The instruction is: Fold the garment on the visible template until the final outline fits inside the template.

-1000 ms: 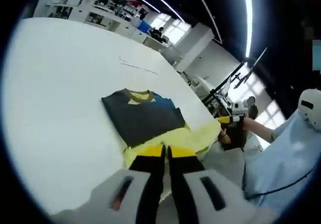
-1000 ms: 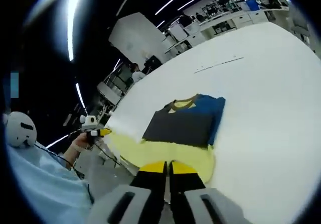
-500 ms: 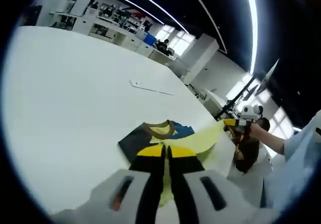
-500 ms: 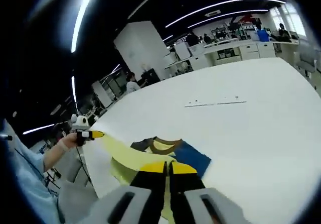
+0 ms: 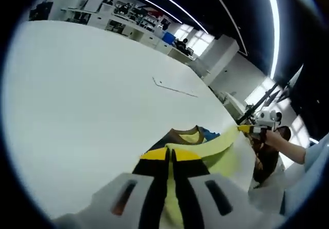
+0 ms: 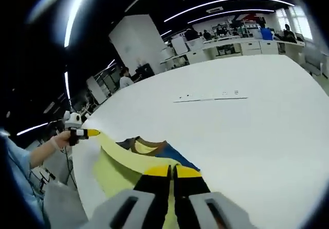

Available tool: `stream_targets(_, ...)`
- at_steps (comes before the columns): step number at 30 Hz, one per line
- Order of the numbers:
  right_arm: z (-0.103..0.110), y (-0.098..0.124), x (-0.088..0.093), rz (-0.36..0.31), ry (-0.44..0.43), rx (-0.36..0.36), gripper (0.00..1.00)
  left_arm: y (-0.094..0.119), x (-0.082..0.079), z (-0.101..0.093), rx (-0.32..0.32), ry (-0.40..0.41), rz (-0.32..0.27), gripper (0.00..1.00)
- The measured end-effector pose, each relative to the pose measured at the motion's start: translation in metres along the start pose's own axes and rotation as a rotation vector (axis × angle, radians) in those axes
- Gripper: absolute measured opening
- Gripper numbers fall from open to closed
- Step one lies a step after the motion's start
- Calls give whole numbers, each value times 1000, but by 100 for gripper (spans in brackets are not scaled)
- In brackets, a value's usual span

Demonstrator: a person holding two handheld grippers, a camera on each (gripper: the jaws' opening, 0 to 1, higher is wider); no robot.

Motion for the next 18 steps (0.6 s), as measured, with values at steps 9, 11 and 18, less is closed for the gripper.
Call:
stream_targets(9, -14, -16, 17, 38, -22, 16, 0, -10, 15, 22, -35, 44, 17, 0)
stream_targets(11, -17, -22, 21, 41, -32, 27, 0, -13, 19, 26, -40, 56, 14, 0)
stream_targets(18, -27, -41, 28, 50, -58, 56, 0, -20, 26, 37, -74, 84, 0, 0)
Point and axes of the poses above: the point that each gripper's makers call its tool centre point, and the gripper's own axes: y roughly backward along the fingers, z roughly to its left, x roughly out of its underside, the point moved 5 cm from there along y, roughly backward along the fingers, and after that the axes turned 8 degrees about x, right-handed, at the moved point
